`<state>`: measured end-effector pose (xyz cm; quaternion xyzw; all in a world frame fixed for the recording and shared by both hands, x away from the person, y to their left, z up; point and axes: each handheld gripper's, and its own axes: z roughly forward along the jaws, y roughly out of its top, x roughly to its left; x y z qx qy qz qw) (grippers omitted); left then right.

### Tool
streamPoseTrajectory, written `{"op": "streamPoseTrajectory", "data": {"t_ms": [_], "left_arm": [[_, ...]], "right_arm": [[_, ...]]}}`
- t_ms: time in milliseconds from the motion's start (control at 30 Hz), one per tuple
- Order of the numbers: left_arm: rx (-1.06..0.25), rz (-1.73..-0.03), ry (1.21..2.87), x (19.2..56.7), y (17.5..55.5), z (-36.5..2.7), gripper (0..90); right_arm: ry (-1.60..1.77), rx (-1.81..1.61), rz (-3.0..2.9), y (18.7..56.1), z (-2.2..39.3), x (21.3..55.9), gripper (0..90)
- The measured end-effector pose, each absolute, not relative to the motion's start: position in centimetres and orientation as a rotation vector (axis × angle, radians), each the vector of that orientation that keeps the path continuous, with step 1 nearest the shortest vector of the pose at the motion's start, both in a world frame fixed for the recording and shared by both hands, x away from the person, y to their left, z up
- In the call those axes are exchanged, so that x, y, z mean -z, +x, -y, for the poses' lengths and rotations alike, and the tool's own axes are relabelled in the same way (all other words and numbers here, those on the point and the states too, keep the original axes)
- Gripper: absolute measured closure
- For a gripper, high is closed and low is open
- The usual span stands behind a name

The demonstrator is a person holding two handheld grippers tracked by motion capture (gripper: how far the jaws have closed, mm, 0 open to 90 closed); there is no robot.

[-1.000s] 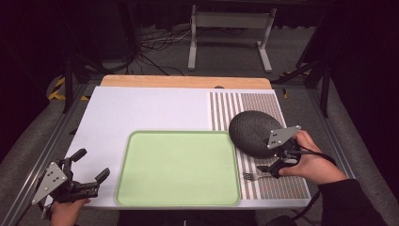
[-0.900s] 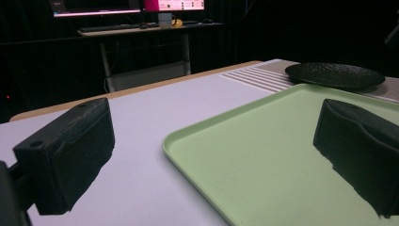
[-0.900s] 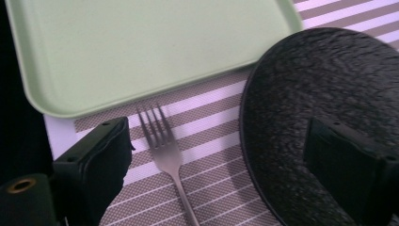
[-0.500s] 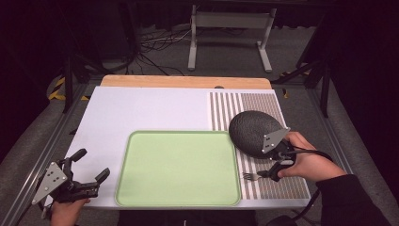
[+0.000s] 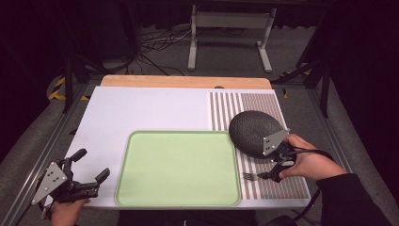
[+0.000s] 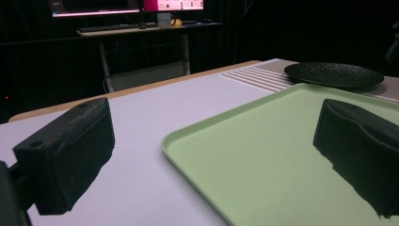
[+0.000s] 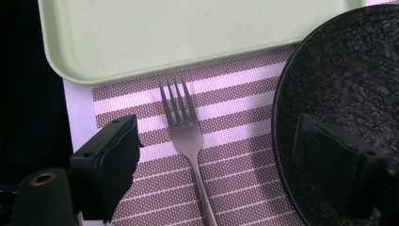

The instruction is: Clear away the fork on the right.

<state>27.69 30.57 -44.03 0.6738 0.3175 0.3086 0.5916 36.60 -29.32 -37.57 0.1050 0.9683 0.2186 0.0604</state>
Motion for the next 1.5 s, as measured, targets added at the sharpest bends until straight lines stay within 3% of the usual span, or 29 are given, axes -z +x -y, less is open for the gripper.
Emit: {"op": "streamPoseTrajectory", "data": {"t_ms": [333, 567, 600, 667, 933, 1033, 1267, 1500], "left_arm": [[-0.716, -0.74, 1.568, 44.0, 27.7, -30.5, 0.0], [-0.712, -0.741, 1.57, 44.0, 27.7, -30.5, 0.0], [-0.712, -0.741, 1.568, 44.0, 27.7, -30.5, 0.0], [-0.712, -0.741, 1.57, 44.0, 27.7, -30.5, 0.0], [-0.713, -0.741, 1.568, 44.0, 27.6, -30.5, 0.0], [-0.713, -0.741, 1.571, 44.0, 27.7, -30.5, 0.0], [-0.715, -0.74, 1.569, 44.0, 27.7, -30.5, 0.0], [-0.714, -0.74, 1.568, 44.0, 27.6, -30.5, 0.0]], "right_arm": [[0.268, -0.566, -2.982, 36.8, 29.6, 39.2, 25.5], [0.263, -0.48, -3.08, 36.6, 29.4, 40.5, 37.0], [0.252, -0.463, -3.118, 36.7, 29.4, 40.9, 44.4], [0.245, -0.456, -3.134, 36.8, 29.4, 41.0, 46.0], [0.098, -0.314, -3.166, 37.2, 29.2, 41.0, 66.6], [0.075, -0.289, -3.16, 37.4, 29.2, 41.2, 67.7], [0.033, -0.212, -3.163, 37.6, 29.2, 41.4, 84.5], [-0.024, -0.194, -3.16, 37.6, 29.0, 41.5, 85.5]]}}
